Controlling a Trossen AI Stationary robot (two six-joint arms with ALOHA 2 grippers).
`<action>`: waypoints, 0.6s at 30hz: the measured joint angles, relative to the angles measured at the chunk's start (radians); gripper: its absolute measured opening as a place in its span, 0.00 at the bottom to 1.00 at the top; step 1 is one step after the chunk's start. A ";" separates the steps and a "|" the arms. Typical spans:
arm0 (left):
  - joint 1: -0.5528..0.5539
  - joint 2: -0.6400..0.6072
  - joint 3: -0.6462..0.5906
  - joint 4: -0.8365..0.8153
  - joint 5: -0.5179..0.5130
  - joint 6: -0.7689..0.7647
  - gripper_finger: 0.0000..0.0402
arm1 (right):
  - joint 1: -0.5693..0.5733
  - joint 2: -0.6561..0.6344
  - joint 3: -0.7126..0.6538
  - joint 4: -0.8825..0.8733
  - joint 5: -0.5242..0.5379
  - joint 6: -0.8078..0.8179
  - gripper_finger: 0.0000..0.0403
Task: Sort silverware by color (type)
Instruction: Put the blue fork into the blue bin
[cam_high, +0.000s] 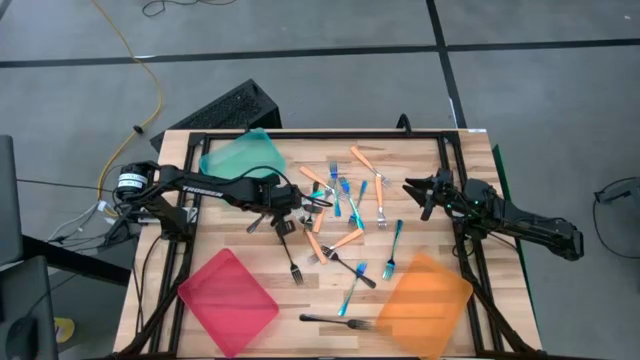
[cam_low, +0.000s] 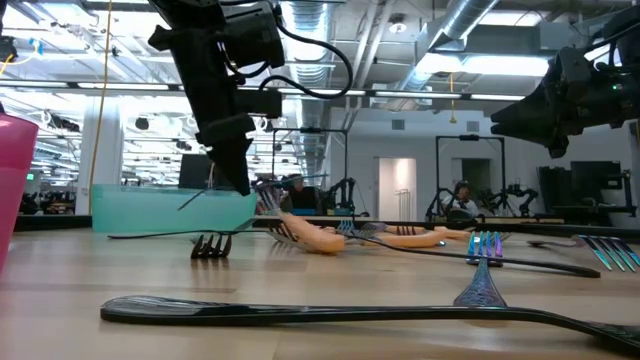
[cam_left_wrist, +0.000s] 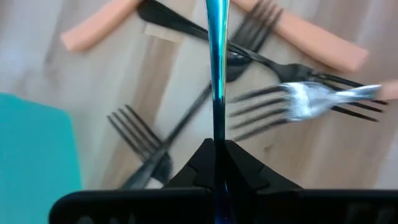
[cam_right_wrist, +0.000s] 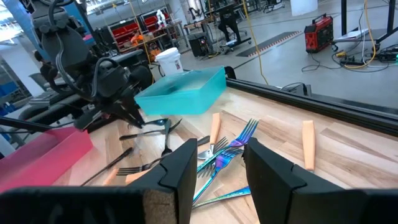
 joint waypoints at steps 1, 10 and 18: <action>0.000 0.000 0.000 -0.002 -0.022 0.000 0.00 | 0.000 0.000 0.000 0.000 0.000 0.000 0.38; 0.052 0.000 0.091 -0.163 0.035 0.005 0.00 | 0.000 0.000 0.000 0.000 0.000 0.000 0.38; 0.167 -0.021 0.288 -0.371 0.055 0.067 0.00 | 0.000 0.000 0.000 0.000 0.000 0.000 0.38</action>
